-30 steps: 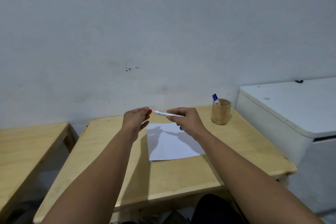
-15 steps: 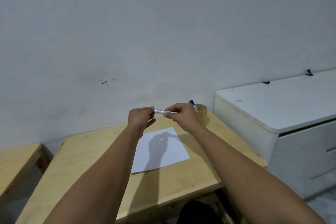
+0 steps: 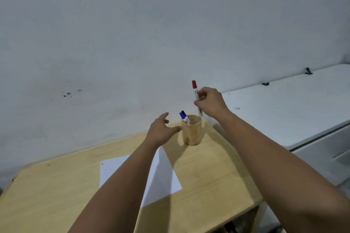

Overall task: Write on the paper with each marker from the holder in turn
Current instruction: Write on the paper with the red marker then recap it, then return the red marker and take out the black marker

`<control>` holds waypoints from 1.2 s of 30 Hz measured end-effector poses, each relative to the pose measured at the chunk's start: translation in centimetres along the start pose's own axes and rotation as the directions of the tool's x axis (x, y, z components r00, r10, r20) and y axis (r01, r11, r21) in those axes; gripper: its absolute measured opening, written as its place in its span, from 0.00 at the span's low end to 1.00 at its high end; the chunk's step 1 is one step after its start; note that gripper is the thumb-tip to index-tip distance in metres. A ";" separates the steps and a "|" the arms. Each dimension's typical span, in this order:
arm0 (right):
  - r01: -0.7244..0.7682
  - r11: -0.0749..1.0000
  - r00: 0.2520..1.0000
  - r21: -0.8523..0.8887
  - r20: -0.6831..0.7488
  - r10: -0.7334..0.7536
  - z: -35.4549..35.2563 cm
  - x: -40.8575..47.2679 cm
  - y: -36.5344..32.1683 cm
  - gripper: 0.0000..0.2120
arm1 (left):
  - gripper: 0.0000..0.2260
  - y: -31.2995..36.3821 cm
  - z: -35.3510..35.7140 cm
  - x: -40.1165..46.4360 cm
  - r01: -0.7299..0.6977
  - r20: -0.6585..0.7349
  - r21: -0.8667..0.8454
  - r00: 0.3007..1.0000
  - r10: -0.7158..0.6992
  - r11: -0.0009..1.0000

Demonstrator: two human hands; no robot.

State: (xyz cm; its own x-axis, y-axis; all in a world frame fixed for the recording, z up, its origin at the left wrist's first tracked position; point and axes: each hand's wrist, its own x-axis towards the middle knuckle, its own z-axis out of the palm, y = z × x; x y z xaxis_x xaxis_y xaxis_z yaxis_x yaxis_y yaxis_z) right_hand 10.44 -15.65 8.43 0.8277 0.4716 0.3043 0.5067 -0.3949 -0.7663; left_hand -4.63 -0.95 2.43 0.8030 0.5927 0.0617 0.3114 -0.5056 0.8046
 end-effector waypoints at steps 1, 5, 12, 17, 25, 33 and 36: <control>0.003 1.000 1.000 -0.029 0.018 -0.003 0.4 0.3 0.5 0.08 | 0.44 -0.3 0.9 0.6 0.005 0.032 0.011 0.999 -0.006 1.000; -0.013 0.998 0.996 -0.055 0.083 0.018 2.4 1.1 1.8 0.11 | 0.48 -1.2 4.0 2.5 0.006 0.099 0.002 0.995 -0.006 1.000; 0.030 0.988 0.974 -0.151 0.227 0.005 4.5 2.6 1.7 0.12 | 0.33 -1.8 6.7 4.2 -0.060 0.082 -0.112 0.994 0.069 0.992; -0.017 0.985 0.951 -0.173 0.302 0.069 4.9 2.9 2.4 0.09 | 0.31 -2.2 6.6 4.5 -0.066 0.059 -0.100 0.996 0.072 0.993; -0.063 0.982 0.897 -0.179 0.421 0.135 5.3 3.3 1.5 0.18 | 0.32 -2.0 6.5 4.6 -0.072 0.063 -0.063 0.995 0.076 0.995; -0.064 0.992 0.849 -0.106 0.517 0.110 3.9 3.1 2.2 0.14 | 0.34 -2.0 6.1 4.6 -0.064 0.077 -0.052 0.995 0.068 0.997; -0.025 0.998 0.863 -0.057 0.502 0.050 3.6 3.1 3.2 0.09 | 0.32 -2.1 6.1 4.7 -0.065 0.083 -0.067 0.994 0.070 0.996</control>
State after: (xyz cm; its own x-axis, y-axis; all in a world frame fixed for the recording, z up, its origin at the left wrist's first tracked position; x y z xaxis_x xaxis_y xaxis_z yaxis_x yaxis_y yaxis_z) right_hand 13.80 -12.62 4.85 0.6187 0.7833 -0.0598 0.4992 -0.4508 -0.7399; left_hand 1.56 -0.93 -2.62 0.8622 0.5017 0.0692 0.2237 -0.4999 0.8367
